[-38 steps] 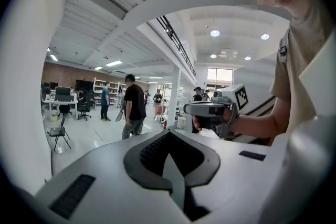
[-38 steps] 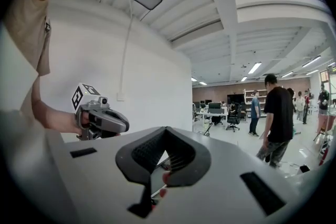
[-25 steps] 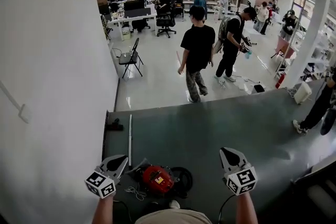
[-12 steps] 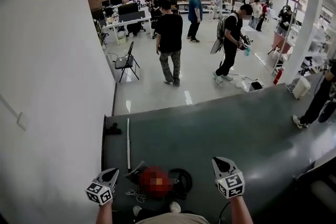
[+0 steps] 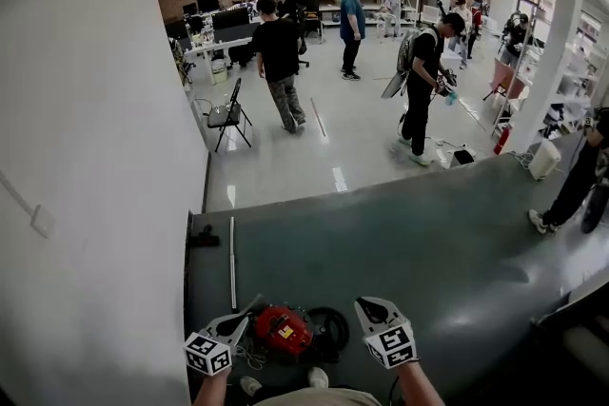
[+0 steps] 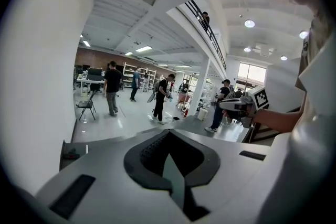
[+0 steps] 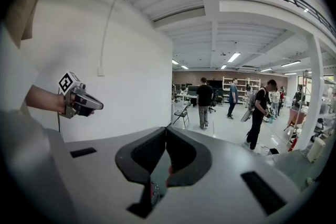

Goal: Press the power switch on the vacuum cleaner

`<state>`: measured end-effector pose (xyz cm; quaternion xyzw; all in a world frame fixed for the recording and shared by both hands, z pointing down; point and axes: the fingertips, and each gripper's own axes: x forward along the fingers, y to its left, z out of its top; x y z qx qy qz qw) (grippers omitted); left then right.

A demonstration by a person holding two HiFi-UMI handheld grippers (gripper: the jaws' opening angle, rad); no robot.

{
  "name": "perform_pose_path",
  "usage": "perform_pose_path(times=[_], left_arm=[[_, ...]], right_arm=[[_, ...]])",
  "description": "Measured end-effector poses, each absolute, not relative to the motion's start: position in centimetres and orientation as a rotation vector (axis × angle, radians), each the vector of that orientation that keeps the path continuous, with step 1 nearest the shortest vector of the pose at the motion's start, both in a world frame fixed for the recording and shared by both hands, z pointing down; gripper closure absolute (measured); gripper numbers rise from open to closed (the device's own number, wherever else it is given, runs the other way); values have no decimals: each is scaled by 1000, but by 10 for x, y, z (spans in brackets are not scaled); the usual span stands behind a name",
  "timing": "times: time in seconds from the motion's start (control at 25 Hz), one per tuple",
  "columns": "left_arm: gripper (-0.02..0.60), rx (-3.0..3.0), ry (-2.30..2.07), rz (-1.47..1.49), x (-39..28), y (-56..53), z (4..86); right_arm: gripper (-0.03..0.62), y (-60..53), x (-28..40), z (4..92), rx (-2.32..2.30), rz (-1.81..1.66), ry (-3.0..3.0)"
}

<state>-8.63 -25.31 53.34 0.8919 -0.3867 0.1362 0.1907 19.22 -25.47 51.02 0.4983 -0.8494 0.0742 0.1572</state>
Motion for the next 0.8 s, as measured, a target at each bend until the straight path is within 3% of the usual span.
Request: perform_pose_path(times=[0.52,0.8], left_arm=[[578,2592,-819,372,-8,-242,542],[578,2598,-860,361,-5,-240,556]], right_arm=[[582,-245,116,518,1304,298,-2547],[494,-244,94,538,1261,337,-2547]])
